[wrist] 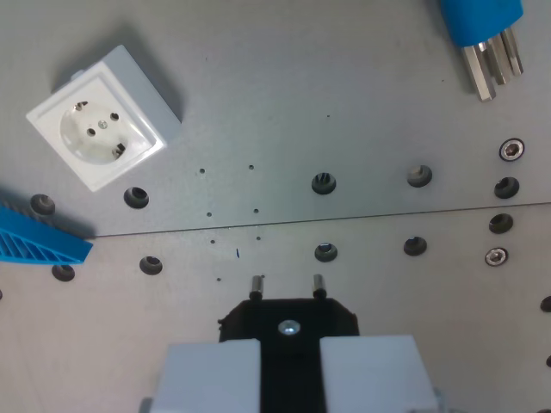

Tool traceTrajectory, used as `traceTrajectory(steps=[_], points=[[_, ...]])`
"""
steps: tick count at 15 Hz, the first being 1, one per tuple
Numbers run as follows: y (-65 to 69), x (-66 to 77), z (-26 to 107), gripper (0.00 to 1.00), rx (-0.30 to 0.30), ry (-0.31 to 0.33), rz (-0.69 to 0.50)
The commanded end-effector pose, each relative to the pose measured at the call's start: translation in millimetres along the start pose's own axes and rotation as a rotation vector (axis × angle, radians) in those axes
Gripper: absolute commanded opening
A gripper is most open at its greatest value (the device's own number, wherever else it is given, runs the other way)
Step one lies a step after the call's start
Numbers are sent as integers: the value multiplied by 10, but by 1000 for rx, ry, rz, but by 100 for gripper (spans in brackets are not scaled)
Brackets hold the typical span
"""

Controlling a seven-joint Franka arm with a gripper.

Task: Move above the white socket

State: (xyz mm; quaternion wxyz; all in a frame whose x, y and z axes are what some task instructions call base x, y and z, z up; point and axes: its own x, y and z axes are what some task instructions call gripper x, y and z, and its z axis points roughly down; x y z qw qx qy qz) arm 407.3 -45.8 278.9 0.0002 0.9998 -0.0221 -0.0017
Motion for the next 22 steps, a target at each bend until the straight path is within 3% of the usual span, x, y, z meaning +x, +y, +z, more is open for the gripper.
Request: traceTrajectory(steps=[1, 12, 22], points=[[0, 0, -1, 0, 0, 0, 0], [-28, -3, 41, 0, 0, 7, -40], [-139, -18, 239, 0, 0, 56, -135]])
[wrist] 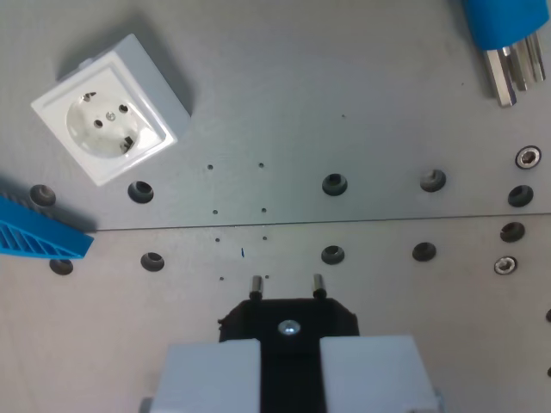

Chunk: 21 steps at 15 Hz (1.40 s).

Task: Move above the white socket

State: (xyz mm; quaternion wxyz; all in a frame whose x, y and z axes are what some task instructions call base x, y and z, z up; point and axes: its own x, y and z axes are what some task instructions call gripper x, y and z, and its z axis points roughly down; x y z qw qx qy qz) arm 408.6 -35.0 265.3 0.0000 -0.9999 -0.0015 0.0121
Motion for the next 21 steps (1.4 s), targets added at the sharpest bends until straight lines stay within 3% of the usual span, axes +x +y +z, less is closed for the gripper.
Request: traceTrajectory(steps=[1, 21], points=[[-50, -25, 133, 0, -2, 80, -101], [-546, -44, 872, 0, -13, 97, -370]])
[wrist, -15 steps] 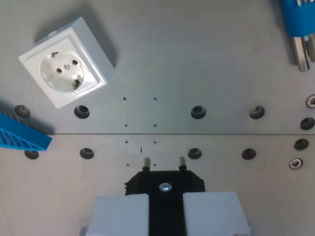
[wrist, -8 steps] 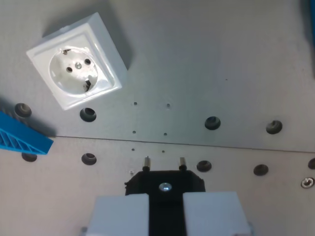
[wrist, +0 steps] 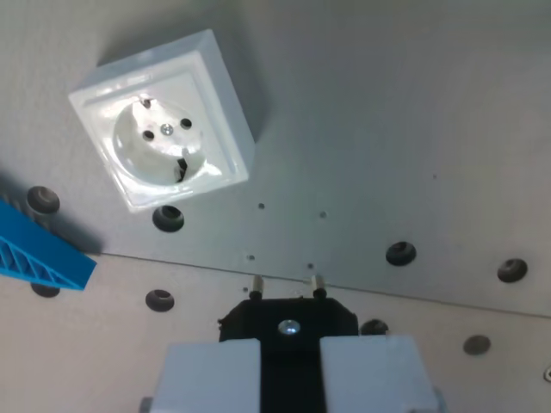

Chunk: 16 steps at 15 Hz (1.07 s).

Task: Move above the white socket

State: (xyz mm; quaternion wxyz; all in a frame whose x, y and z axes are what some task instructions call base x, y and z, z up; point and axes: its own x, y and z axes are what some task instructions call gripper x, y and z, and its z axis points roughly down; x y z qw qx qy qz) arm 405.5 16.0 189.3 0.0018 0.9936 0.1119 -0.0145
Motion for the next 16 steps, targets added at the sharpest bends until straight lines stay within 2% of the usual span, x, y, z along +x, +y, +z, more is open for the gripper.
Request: traceTrajectory(steps=[1, 9, 16], points=[[-70, -19, 153, 0, -18, 102, -160], [-275, 10, 456, 0, -23, 115, -227], [-398, 39, 632, 0, -27, 111, -265]])
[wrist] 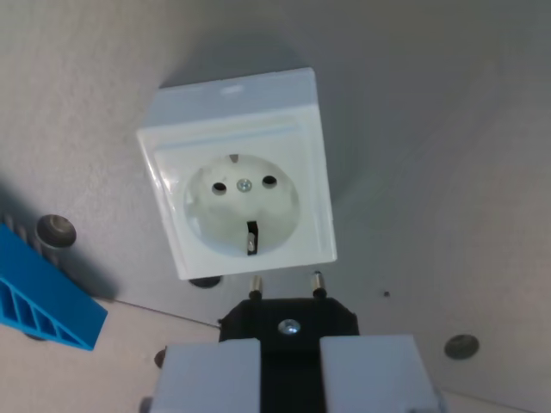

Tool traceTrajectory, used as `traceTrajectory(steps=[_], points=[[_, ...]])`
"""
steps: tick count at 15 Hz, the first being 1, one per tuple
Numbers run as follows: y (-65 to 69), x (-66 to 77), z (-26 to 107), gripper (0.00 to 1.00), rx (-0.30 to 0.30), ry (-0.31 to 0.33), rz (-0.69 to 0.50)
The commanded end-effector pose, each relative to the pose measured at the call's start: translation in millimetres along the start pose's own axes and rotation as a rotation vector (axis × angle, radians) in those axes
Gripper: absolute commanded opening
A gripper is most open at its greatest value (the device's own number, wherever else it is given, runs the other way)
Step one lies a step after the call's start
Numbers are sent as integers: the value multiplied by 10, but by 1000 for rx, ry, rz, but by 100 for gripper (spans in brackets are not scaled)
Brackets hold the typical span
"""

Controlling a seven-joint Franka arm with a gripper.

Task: Move above the white socket

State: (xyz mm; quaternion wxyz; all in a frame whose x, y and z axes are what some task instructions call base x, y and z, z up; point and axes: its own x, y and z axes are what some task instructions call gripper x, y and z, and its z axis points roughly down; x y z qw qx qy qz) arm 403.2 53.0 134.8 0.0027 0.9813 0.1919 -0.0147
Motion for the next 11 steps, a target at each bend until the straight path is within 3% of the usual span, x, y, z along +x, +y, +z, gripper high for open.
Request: traceTrajectory(steps=[1, 11], points=[[-53, -24, 110, 0, -31, 107, -105], [-135, 15, 240, 0, -31, 102, -94]])
